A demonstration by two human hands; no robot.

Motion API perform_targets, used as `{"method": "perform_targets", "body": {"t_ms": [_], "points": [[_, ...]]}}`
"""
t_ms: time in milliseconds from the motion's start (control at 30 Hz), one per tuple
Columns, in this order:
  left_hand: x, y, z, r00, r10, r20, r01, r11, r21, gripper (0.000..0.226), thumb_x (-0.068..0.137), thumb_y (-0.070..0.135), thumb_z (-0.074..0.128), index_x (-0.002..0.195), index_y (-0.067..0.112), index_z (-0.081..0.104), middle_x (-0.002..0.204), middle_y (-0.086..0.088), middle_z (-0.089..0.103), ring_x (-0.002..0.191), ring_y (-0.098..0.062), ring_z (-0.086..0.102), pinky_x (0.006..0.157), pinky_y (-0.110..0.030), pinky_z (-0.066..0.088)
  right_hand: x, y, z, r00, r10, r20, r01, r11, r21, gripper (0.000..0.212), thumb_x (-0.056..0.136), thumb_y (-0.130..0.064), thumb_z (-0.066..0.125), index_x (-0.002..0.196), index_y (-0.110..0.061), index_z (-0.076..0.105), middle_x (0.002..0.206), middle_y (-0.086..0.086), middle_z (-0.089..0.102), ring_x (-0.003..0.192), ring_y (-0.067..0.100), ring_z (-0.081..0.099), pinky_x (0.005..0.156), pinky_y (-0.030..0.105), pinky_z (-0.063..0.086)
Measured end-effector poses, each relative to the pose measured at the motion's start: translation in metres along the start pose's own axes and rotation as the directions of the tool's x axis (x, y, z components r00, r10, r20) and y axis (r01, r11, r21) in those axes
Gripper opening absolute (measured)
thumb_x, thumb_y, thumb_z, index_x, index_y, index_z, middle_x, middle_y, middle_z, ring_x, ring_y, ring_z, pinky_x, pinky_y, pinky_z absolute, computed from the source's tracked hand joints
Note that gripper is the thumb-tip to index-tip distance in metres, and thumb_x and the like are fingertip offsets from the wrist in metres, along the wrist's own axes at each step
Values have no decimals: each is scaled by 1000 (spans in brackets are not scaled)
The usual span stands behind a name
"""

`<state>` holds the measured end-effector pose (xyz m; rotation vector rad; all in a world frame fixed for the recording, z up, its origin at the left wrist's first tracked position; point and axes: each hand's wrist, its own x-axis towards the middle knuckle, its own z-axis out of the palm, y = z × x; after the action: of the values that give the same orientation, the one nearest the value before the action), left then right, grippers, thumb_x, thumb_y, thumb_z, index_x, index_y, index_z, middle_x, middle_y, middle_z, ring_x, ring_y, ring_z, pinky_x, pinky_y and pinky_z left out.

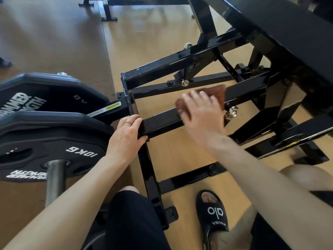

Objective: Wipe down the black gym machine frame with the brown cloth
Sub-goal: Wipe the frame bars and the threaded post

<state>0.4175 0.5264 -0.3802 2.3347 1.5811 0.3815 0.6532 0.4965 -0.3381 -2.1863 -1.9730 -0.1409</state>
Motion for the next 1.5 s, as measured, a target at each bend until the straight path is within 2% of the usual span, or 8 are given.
{"method": "perform_targets", "body": {"t_ms": [167,367,533,667,833,967,1267,1500], "points": [[1,-12,4,999,43,-15,-44,997,-67,59,90,18,74,144,7,54,147,-9,54,146,-25,36,109,-48,49,-15,-93,32,976,-210,52,203,973,107,55,104,-60,28,147,-34,51,158,0,46,149,25,36,126,48,19],[-2,-9,0,999,43,-11,-44,997,-61,63,92,26,74,147,10,51,151,-5,49,147,-22,34,112,-46,45,-5,-43,23,925,-377,35,377,926,3,39,103,-53,42,128,-30,62,143,3,58,136,27,48,121,49,27],[-3,-6,-2,1000,30,-9,-30,999,17,64,93,29,74,149,11,49,152,-4,49,147,-23,36,112,-46,44,14,66,-9,999,-18,-40,16,998,-57,36,105,-53,37,127,-32,56,149,7,50,147,33,33,121,63,19],[-3,-2,-4,998,68,-16,-67,996,67,67,93,34,72,151,11,46,154,-3,47,148,-23,34,115,-43,40,12,36,-3,994,99,-44,-98,995,14,39,104,-53,38,130,-31,56,150,8,50,148,33,30,121,63,19],[-8,-29,-30,984,178,13,-173,934,313,94,86,51,72,160,14,27,164,-11,30,152,-28,28,125,-44,17,-19,-62,32,987,-158,12,157,986,53,40,102,-54,40,135,-36,54,155,4,47,149,30,31,124,58,17],[-15,-72,-77,998,57,25,-56,656,752,101,84,75,55,158,12,27,163,-16,29,153,-36,21,125,-57,9,-18,-111,57,954,-294,62,291,955,53,46,104,-57,40,145,-37,47,158,5,44,149,34,33,123,59,17],[-6,-98,-89,999,14,44,-43,626,779,87,77,79,57,133,12,51,129,-13,60,115,-37,55,102,-51,39,17,-146,54,952,-265,152,287,946,-152,47,106,-53,38,148,-32,41,155,19,40,137,40,46,114,58,34],[-7,-101,-81,999,38,-19,-11,657,754,78,85,78,46,127,12,51,124,-12,61,114,-35,55,104,-50,37,-31,-115,69,890,-424,164,452,866,-214,64,88,-35,77,144,-29,46,154,23,36,139,41,40,111,63,35]]}}
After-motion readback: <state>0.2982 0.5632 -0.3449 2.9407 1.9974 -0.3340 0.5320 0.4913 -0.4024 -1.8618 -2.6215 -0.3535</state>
